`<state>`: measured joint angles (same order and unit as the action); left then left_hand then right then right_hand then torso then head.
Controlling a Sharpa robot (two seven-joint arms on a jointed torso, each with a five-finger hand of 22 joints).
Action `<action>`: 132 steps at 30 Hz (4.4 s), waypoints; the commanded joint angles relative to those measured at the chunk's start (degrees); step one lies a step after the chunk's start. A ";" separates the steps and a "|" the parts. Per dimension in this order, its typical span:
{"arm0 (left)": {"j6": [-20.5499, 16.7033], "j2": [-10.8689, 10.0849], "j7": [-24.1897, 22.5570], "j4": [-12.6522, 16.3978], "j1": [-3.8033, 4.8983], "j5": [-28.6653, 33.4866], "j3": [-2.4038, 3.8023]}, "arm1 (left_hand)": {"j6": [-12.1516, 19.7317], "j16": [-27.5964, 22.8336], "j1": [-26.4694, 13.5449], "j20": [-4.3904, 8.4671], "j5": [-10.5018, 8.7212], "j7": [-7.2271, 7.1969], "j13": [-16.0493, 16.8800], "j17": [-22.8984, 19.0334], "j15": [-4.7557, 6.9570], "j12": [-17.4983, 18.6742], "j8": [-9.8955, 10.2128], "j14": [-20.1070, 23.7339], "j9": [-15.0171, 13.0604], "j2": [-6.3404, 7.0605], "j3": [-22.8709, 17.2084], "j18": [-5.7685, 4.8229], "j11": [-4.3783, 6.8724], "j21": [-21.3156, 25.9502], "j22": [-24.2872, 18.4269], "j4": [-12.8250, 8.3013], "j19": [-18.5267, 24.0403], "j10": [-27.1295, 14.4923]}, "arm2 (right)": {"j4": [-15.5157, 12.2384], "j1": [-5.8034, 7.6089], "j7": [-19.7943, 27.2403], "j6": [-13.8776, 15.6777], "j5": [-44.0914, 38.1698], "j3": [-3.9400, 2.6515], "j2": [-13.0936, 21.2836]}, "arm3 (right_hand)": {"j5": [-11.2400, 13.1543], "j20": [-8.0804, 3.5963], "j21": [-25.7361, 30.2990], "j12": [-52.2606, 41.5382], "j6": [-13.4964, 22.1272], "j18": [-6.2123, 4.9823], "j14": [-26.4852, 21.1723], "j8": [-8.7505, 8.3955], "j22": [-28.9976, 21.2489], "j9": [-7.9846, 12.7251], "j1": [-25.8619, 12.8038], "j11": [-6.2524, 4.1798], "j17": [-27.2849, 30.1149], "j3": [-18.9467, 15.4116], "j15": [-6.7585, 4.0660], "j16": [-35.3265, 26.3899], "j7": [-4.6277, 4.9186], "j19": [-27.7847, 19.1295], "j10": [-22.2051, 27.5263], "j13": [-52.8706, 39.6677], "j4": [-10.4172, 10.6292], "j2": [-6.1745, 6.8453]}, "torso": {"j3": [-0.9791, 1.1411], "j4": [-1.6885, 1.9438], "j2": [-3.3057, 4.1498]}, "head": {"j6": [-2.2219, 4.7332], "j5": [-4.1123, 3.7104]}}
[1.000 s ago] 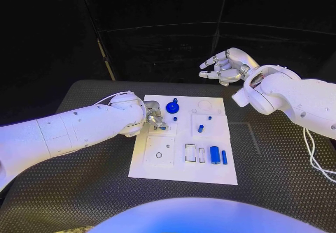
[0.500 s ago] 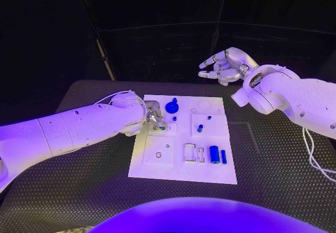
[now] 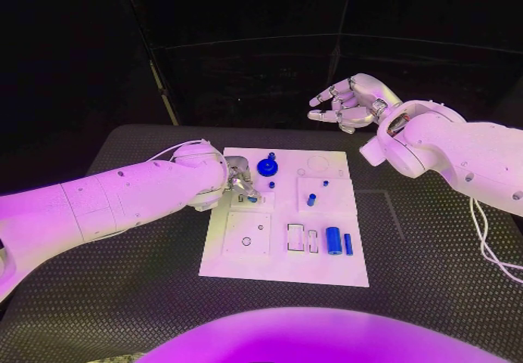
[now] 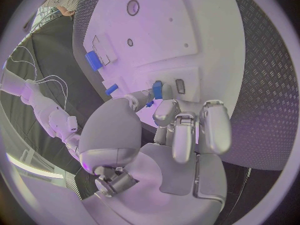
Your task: Assemble the parts on the task board
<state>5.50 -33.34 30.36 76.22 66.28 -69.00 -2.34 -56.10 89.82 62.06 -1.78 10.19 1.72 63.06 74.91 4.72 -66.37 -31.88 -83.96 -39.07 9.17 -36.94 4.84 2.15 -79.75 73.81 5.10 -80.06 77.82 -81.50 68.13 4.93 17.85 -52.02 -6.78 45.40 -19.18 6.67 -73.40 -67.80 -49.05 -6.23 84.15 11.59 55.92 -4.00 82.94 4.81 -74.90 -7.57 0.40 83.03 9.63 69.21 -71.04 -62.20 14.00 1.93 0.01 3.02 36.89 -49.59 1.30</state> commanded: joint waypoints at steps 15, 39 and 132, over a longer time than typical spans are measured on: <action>2.39 0.44 0.16 -0.55 -0.24 -0.28 -0.22 | -1.25 0.18 -2.70 0.53 -0.06 -0.57 1.47 15.09 0.63 -1.82 -0.98 -6.04 -0.19 -0.38 0.19 -1.32 0.44 -0.86 1.20 0.14 -0.92 1.14 | -0.04 0.10 0.41 -0.48 0.10 -0.03 -0.02 | -0.23 -0.34 0.32 0.07 -0.29 -0.62 3.07 0.25 -0.04 0.08 0.05 -0.45 -2.77 -0.11 -0.38 -0.38 -0.25 -0.15 0.00 0.05 -0.26 -0.57 | -0.01 0.06 0.04 | -0.17 -0.06; 2.18 1.09 0.11 -1.18 -0.22 -0.29 -0.21 | -2.28 0.18 -5.14 0.80 -0.10 -0.94 2.50 15.09 0.89 -2.96 -1.48 -6.04 -0.13 -0.77 1.62 -1.58 0.76 -1.57 2.40 1.76 -1.77 2.08 | -0.07 0.10 0.27 -0.58 0.10 -0.03 -0.03 | -0.25 -0.35 0.40 0.11 -0.29 -0.64 3.05 0.28 -0.16 0.08 0.09 -0.46 -2.70 -0.15 -0.39 -0.43 -0.26 -0.21 0.05 0.11 -0.30 -0.61 | 0.02 0.02 0.04 | -0.17 -0.15; 17.66 11.01 -0.15 -26.68 4.47 1.03 5.31 | -1.74 0.18 2.01 -1.43 -0.72 2.36 -6.81 15.09 -1.43 3.55 10.20 -6.04 10.63 -6.32 39.06 -0.34 -2.12 3.54 -2.07 11.31 1.15 -3.83 | 1.47 0.02 0.62 -1.74 0.10 -0.02 -1.48 | 0.32 -0.34 0.74 0.36 0.00 -0.71 3.02 0.35 -0.63 0.12 -0.57 -0.39 -2.55 -0.89 -0.35 -0.62 -0.20 -0.41 0.30 0.51 0.03 -0.82 | -0.07 -0.24 0.48 | 0.54 0.23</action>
<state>21.01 -22.42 30.34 49.56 70.65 -68.35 2.95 -57.40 89.82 63.57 -3.27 9.76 3.95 56.31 74.90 3.27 -62.57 -21.31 -83.96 -28.50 2.89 1.72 3.97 -0.19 -76.05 71.71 16.42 -78.56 73.81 -79.97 68.06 5.09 16.52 -52.02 -6.76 43.95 -18.97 6.44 -72.94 -67.59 -49.05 -6.22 84.15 11.59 55.28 -3.96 82.63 4.60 -74.90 -8.20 0.40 82.55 9.62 68.99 -70.83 -61.63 13.99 1.63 -0.07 2.76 37.34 -49.01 1.52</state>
